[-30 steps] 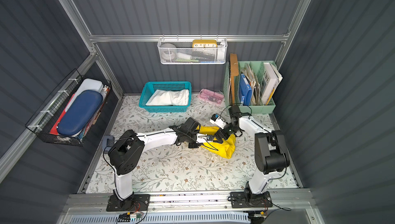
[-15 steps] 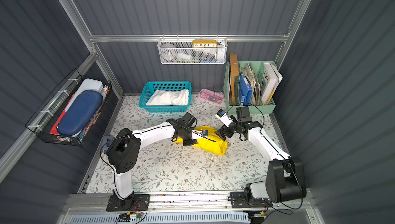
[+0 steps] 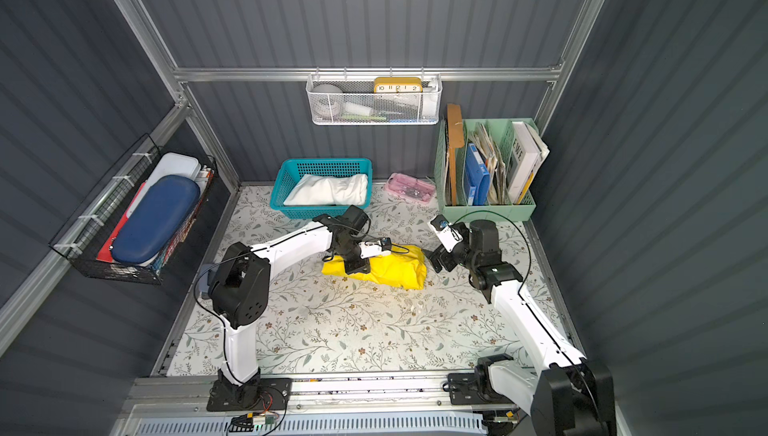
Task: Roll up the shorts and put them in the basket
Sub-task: Roll the shorts at the center of the board.
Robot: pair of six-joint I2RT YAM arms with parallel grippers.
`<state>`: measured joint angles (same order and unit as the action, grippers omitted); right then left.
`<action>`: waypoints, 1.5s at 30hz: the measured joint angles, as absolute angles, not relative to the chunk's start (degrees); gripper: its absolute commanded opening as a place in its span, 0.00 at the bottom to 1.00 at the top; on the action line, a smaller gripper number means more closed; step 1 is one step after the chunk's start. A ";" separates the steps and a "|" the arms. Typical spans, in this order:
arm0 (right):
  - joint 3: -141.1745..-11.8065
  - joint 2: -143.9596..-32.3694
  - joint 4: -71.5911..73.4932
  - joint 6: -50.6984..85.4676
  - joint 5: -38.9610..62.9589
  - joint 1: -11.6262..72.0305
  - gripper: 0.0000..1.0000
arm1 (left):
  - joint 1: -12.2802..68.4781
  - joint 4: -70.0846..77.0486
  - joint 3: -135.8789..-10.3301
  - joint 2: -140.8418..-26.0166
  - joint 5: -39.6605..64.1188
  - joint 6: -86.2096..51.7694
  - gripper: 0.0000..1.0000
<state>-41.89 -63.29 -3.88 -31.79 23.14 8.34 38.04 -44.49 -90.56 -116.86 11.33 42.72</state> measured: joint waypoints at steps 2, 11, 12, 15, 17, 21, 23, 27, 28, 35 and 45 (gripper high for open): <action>-41.87 -63.24 -3.81 -32.99 23.70 9.58 0.99 | 37.82 -47.24 -94.63 -120.07 12.49 42.48 0.02; -32.21 -60.07 -0.95 -48.95 25.21 18.59 0.92 | 35.48 -59.27 -109.10 -130.47 20.78 42.37 0.07; -32.23 -60.42 -0.75 -50.43 24.58 19.42 0.92 | 35.00 -60.42 -110.28 -131.44 22.02 42.39 0.07; -31.92 -61.17 1.21 -54.74 21.65 21.96 0.96 | 33.63 -63.46 -113.49 -134.15 25.45 42.39 0.07; -31.03 -62.08 4.01 -58.17 18.98 24.08 0.98 | 33.01 -64.99 -115.11 -135.59 27.22 42.41 0.07; -30.41 -66.74 8.03 -65.47 14.28 26.89 0.99 | 32.58 -67.18 -117.47 -137.75 30.06 42.39 0.08; -30.68 -69.87 9.10 -68.51 12.58 27.49 0.99 | 32.58 -67.77 -118.02 -138.47 31.24 42.41 0.08; -32.38 -76.93 10.33 -73.54 10.57 27.99 0.99 | 32.58 -68.47 -118.34 -139.37 33.71 42.50 0.08; -32.91 -78.26 10.63 -74.43 10.22 28.03 0.99 | 32.58 -68.62 -118.34 -139.44 34.06 42.59 0.08; -37.91 -87.70 12.91 -78.81 7.29 28.03 0.96 | 32.58 -68.60 -117.12 -139.44 35.99 43.33 0.08; -46.89 -94.04 2.17 -77.52 9.28 26.65 0.23 | 32.53 -67.72 -115.46 -139.09 37.10 43.44 0.46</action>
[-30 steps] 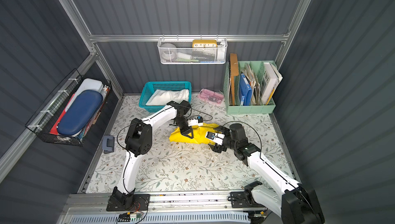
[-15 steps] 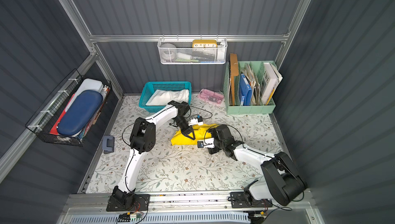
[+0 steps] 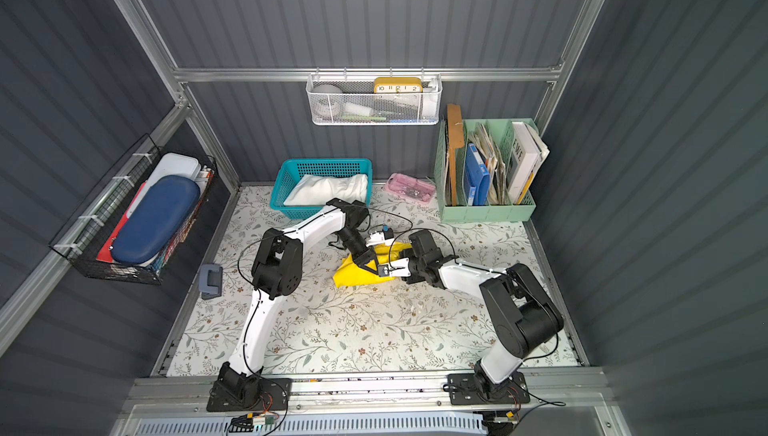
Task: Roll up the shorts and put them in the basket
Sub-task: Roll the shorts at the center of the board, then pick up the shorts from the center of the board.
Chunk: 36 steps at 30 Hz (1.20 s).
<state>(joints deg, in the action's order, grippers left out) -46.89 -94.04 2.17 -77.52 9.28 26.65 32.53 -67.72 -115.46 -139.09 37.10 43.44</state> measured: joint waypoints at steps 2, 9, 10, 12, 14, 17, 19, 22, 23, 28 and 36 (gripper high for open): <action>-48.23 -94.35 -0.43 -76.75 10.00 26.44 0.13 | 32.58 -67.40 -114.67 -138.67 37.23 43.64 0.53; -53.12 -95.57 -9.47 -70.81 13.39 25.71 0.00 | 33.01 -60.80 -105.84 -131.26 33.39 43.20 1.00; -53.41 -95.70 -10.04 -69.97 13.98 25.61 0.00 | 33.06 -59.81 -104.25 -129.69 32.64 42.87 1.00; -53.47 -95.72 -11.11 -68.45 15.09 25.41 0.00 | 32.82 -56.75 -100.27 -125.64 29.23 42.04 1.00; -53.60 -95.72 -12.56 -67.09 15.99 25.12 0.00 | 32.25 -53.58 -97.01 -121.60 24.60 40.97 1.00; -55.88 -96.55 -17.58 -65.41 18.41 24.16 0.00 | 31.48 -46.89 -92.40 -114.52 16.67 39.16 1.00; -59.00 -98.19 -22.13 -64.49 20.40 23.27 0.00 | 31.09 -40.60 -88.36 -108.44 12.34 38.48 1.00; -62.59 -100.36 -27.44 -63.51 22.83 22.24 0.00 | 30.98 -31.05 -81.76 -98.87 9.52 38.46 1.00; -63.44 -100.73 -29.23 -63.07 23.49 22.02 0.00 | 30.98 -27.68 -79.15 -95.50 9.02 38.98 1.00; -67.22 -102.50 -37.63 -61.25 27.29 20.95 0.00 | 31.79 -20.86 -73.52 -90.19 8.60 42.65 1.00; -76.60 -109.36 -50.37 -57.47 32.91 18.17 0.00 | 44.51 -11.27 -61.12 -93.60 -0.51 52.03 1.00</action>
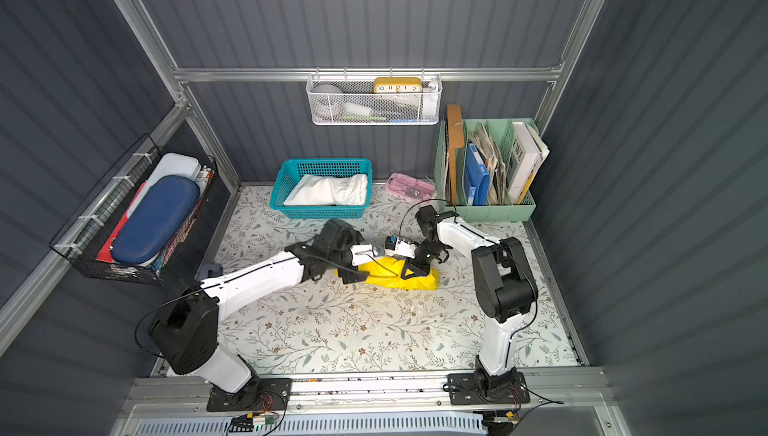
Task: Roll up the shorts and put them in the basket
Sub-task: Pick up the shorts from the center of the board.
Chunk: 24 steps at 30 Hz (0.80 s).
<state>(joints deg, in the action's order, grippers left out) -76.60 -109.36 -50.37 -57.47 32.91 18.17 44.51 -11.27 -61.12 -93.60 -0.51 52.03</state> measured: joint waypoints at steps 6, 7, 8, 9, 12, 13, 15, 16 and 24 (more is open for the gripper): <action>-78.52 -111.85 -54.65 -55.31 34.70 17.69 0.00 | 48.01 -7.49 -58.70 -94.28 -1.26 54.59 1.00; -78.87 -112.16 -55.09 -55.09 34.85 17.67 0.00 | 48.12 -6.72 -58.67 -94.24 -1.26 54.70 1.00; -79.22 -112.55 -55.59 -54.94 35.00 17.65 0.00 | 48.36 -5.80 -58.67 -94.19 -1.28 54.89 1.00; -79.59 -112.92 -56.03 -54.87 35.22 17.61 0.00 | 48.60 -4.91 -58.67 -94.19 -1.28 55.02 1.00; -79.81 -113.19 -56.66 -54.83 35.83 17.39 0.00 | 49.28 -3.38 -58.70 -94.32 -0.99 55.29 1.00; -79.83 -113.19 -56.84 -54.83 35.94 17.34 0.00 | 49.52 -2.96 -58.70 -94.54 -0.78 55.33 1.00; -79.83 -113.23 -57.14 -54.81 36.18 17.19 0.00 | 49.78 -2.37 -58.81 -95.64 -0.19 55.31 1.00; -79.83 -113.27 -57.25 -54.81 36.27 17.06 0.00 | 49.87 -2.26 -58.85 -96.33 -0.01 55.31 1.00; -79.83 -113.65 -58.15 -54.85 37.08 16.36 0.00 | 49.89 -0.21 -59.75 -103.26 1.19 55.05 1.00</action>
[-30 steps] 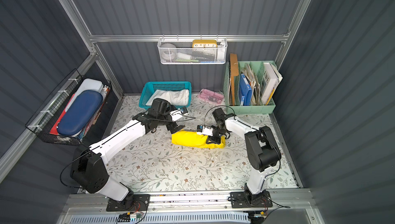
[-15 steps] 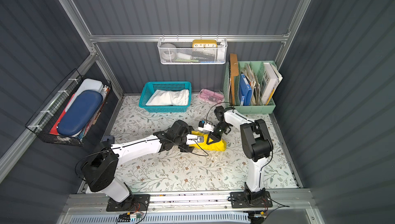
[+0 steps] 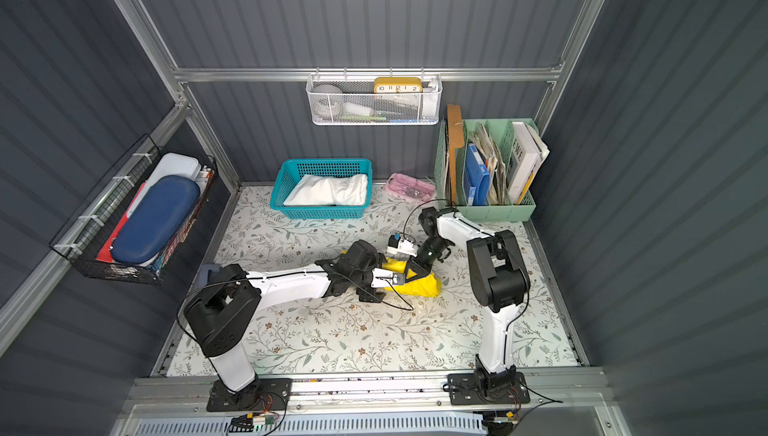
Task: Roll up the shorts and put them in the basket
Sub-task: Pick up the shorts from the center of the board.
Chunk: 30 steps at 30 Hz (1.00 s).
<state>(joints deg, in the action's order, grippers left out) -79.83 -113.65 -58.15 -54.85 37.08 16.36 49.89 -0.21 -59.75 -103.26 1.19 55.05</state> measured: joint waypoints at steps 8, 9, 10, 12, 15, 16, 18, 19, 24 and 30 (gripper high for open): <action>-79.70 -113.62 -58.08 -55.11 37.39 16.05 0.00 | 49.17 0.82 -62.22 -106.10 2.35 53.95 0.95; -79.64 -113.62 -58.06 -55.11 37.34 15.99 0.00 | 49.12 0.27 -63.13 -106.91 2.74 53.82 0.93; -79.53 -113.62 -58.00 -55.11 37.34 15.94 0.00 | 49.08 -0.25 -63.92 -107.61 3.07 53.67 0.90; -79.37 -113.65 -58.00 -55.11 37.26 15.70 0.00 | 49.01 -1.28 -65.30 -108.77 3.70 53.28 0.82; -79.37 -113.65 -58.19 -55.11 37.04 15.49 0.00 | 48.88 -3.33 -67.22 -109.97 4.86 52.31 0.50; -79.37 -113.65 -58.15 -55.11 37.01 15.40 0.00 | 48.86 -3.99 -67.68 -110.28 5.28 52.21 0.42; -79.37 -113.65 -58.15 -55.09 36.97 15.25 0.00 | 48.88 -5.19 -68.34 -110.85 6.02 52.16 0.34; -79.37 -113.65 -58.19 -55.09 36.93 15.22 0.00 | 48.88 -5.65 -68.66 -111.02 6.24 52.29 0.32; -79.02 -113.65 -57.80 -54.70 36.91 14.92 0.00 | 48.86 -8.51 -71.26 -112.40 6.87 52.10 0.00; -75.16 -111.31 -52.88 -50.26 37.47 13.91 0.04 | 48.84 -10.94 -73.47 -113.43 6.74 52.03 0.00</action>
<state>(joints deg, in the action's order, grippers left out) -75.16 -111.31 -52.88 -50.26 37.47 13.91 48.84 -10.94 -73.47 -113.43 6.74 52.03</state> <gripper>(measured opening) 0.194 0.304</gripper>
